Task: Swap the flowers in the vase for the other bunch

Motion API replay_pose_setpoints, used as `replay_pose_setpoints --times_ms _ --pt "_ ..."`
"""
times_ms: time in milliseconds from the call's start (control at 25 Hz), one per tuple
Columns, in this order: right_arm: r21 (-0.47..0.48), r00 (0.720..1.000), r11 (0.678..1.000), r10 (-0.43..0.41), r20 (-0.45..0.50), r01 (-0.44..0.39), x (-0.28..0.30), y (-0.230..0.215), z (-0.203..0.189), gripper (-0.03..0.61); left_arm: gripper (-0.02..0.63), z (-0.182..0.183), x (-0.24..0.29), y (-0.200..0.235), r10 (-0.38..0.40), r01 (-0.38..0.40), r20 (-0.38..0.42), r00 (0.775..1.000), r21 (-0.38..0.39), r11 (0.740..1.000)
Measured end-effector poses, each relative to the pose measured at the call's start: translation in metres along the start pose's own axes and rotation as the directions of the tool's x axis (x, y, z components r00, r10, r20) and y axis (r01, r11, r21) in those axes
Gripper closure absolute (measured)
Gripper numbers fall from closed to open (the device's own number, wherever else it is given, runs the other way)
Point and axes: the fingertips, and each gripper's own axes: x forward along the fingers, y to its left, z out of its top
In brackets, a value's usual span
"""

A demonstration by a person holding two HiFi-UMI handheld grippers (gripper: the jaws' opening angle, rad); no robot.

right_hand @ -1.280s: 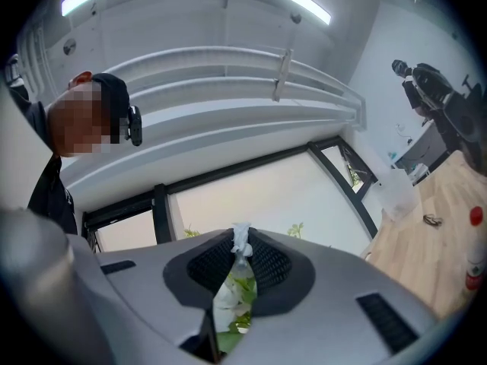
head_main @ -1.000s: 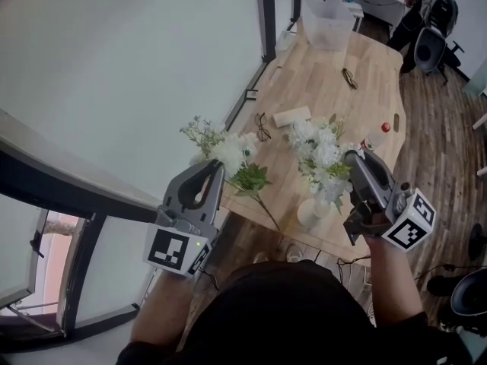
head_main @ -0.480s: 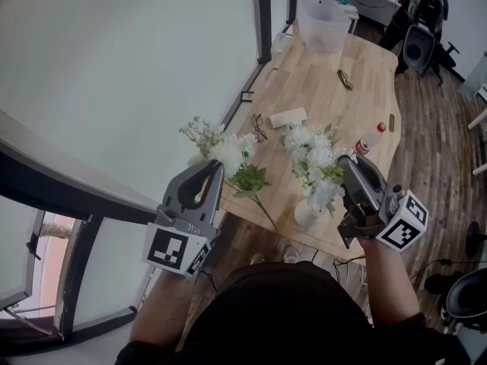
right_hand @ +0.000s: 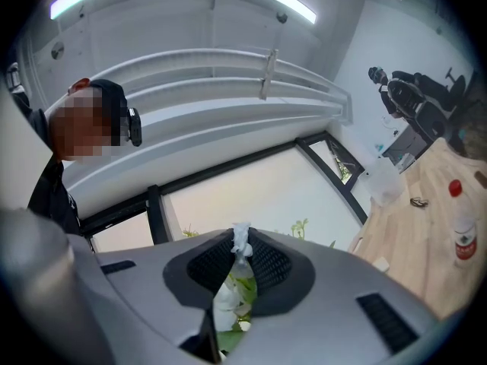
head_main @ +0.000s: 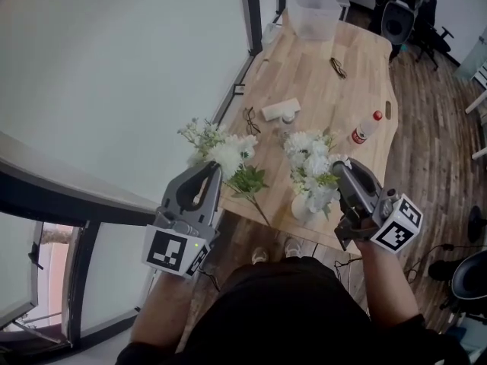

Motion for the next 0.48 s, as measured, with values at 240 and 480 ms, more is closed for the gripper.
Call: replay_pose_setpoints --times_ms 240,480 --pt "-0.004 0.999 1.0 -0.031 -0.008 0.03 -0.011 -0.007 -0.008 0.508 0.591 -0.008 0.012 -0.002 -0.002 0.002 -0.014 1.0 -0.004 1.0" --pt "-0.004 0.998 0.998 -0.056 -0.026 0.056 -0.023 -0.015 -0.017 0.509 0.591 -0.017 0.024 -0.01 -0.015 0.015 -0.027 1.0 -0.005 1.0"
